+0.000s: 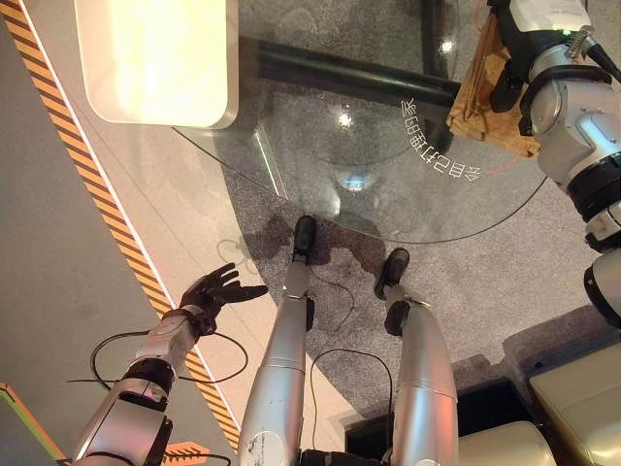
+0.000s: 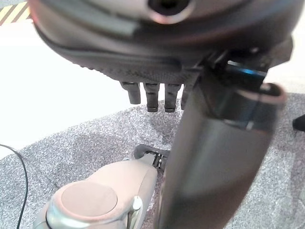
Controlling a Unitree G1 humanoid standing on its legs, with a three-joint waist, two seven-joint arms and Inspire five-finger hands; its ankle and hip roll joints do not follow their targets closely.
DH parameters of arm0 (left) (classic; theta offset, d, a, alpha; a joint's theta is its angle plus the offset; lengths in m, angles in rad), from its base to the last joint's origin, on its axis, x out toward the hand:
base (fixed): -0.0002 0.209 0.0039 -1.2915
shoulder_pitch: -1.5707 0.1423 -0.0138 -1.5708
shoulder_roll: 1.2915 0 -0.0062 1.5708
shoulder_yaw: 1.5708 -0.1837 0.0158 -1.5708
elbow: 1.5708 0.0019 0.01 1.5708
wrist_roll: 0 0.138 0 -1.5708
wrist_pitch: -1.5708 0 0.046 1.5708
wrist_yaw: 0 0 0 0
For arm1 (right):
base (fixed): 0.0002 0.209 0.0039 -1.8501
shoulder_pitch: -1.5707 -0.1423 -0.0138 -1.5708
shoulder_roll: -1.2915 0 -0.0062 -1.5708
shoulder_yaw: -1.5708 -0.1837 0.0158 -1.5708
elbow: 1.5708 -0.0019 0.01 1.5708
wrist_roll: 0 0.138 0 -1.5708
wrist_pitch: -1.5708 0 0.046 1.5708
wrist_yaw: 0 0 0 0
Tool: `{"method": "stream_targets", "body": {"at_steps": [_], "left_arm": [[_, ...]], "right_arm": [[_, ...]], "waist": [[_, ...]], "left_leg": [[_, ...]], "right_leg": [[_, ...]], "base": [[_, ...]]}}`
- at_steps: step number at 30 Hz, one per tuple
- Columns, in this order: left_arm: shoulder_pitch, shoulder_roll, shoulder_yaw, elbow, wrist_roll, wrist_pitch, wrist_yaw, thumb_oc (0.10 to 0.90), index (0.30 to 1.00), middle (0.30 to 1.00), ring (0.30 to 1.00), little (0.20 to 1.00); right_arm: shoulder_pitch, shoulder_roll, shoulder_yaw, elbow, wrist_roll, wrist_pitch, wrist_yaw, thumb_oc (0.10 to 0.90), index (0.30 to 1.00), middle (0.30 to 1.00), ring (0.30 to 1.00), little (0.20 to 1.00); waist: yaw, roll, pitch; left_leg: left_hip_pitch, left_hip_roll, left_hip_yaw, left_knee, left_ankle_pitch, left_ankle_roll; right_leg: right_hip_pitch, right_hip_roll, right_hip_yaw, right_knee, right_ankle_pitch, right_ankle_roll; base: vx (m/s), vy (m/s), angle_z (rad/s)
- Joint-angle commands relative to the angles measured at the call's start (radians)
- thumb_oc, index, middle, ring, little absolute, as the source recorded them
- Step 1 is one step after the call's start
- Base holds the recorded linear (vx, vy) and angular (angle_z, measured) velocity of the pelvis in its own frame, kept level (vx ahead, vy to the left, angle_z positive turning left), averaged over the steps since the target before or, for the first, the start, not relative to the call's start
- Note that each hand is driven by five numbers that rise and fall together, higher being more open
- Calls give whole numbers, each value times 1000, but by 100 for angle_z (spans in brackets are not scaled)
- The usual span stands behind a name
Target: Wipe the table with a cloth and put it in the basket.
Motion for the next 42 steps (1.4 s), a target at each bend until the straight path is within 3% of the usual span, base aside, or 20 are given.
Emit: {"method": "stream_targets", "body": {"at_steps": [1, 8, 14, 24, 42], "left_arm": [[49, 29, -16, -2, 2, -11, -4, 800, 900, 900, 900, 900], [48, 20, -17, -11, 0, -15, 3, 800, 900, 900, 900, 900], [35, 29, -17, -5, -2, -7, -11, 800, 900, 900, 900, 900], [49, 42, -9, -24, 1, 3, -26, 800, 900, 900, 900, 900], [59, 44, -8, -34, 5, 12, -38, 800, 900, 900, 900, 900]], "right_arm": [[-86, -67, 37, 26, -34, 31, -101, 800, 900, 900, 900, 900], [-88, -69, 41, 29, -29, 76, -90, 800, 900, 900, 900, 900], [-94, -57, 56, 55, -17, 99, 6, 800, 900, 900, 900, 900], [-93, -57, 61, 54, 17, 70, 114, 800, 900, 900, 900, 900], [-68, -69, 47, 56, 10, 45, 183, 800, 900, 900, 900, 900]], "waist": [[-3, 34, -18], [-3, 35, -18], [1, 36, -18], [4, 35, -18], [1, 28, -18]], "left_leg": [[-25, -41, 33, 124, -115, 66], [-33, -41, 31, 123, -114, 66], [-41, -40, 30, 120, -111, 65], [-41, -37, 33, 116, -109, 65], [-36, -32, 38, 116, -112, 66]], "right_leg": [[31, 38, -7, -176, 128, 30], [22, 39, -8, -171, 125, 29], [15, 38, -13, -173, 125, 25], [13, 37, -15, -177, 129, 24], [16, 37, -19, -183, 135, 25]], "base": [[0, 0, 0], [0, 0, 0], [0, 0, 0], [0, 0, 0], [0, 0, 0]]}}
